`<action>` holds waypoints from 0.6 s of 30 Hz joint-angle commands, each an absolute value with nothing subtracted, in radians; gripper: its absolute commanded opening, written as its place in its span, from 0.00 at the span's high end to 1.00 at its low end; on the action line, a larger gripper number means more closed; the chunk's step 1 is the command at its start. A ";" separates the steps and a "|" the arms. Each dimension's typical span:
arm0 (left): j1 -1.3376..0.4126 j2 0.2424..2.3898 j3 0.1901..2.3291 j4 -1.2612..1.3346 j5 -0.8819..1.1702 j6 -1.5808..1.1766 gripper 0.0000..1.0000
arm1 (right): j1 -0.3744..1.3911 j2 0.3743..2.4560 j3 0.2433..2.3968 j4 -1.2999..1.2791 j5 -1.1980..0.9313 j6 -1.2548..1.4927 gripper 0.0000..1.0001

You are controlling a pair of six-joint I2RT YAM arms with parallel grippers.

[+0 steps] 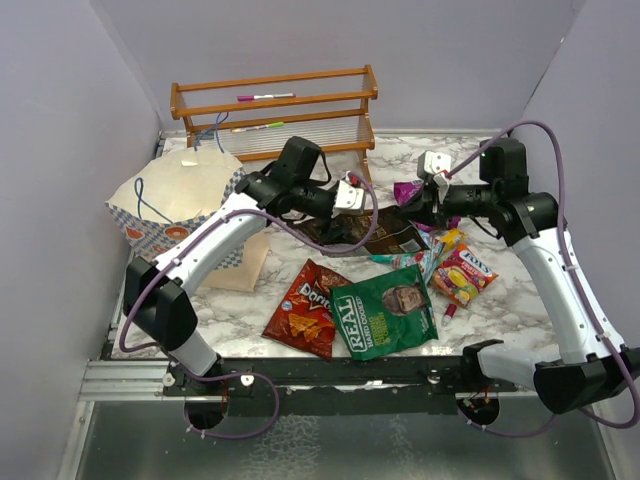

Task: Place the snacks into the paper bag
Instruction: Pick up the snack from the center of the board.

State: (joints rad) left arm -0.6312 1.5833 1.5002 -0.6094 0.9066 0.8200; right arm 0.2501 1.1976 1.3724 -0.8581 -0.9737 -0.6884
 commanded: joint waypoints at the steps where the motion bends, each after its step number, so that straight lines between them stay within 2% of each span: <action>1: -0.647 1.616 1.548 -0.562 1.025 0.659 0.29 | 0.261 1.159 1.350 -0.782 -0.937 -0.659 0.99; 12: -0.675 1.633 1.591 -0.487 0.982 0.491 0.29 | 0.268 1.152 1.321 -0.764 -0.928 -0.660 0.99; 18: -0.692 1.661 1.625 -0.514 0.956 0.475 0.43 | 0.273 1.147 1.312 -0.745 -0.933 -0.645 0.99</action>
State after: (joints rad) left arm -0.6788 1.6382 1.5848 -0.5159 0.9581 0.5056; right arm 0.2630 1.1759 1.3151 -0.8143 -0.9283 -0.6659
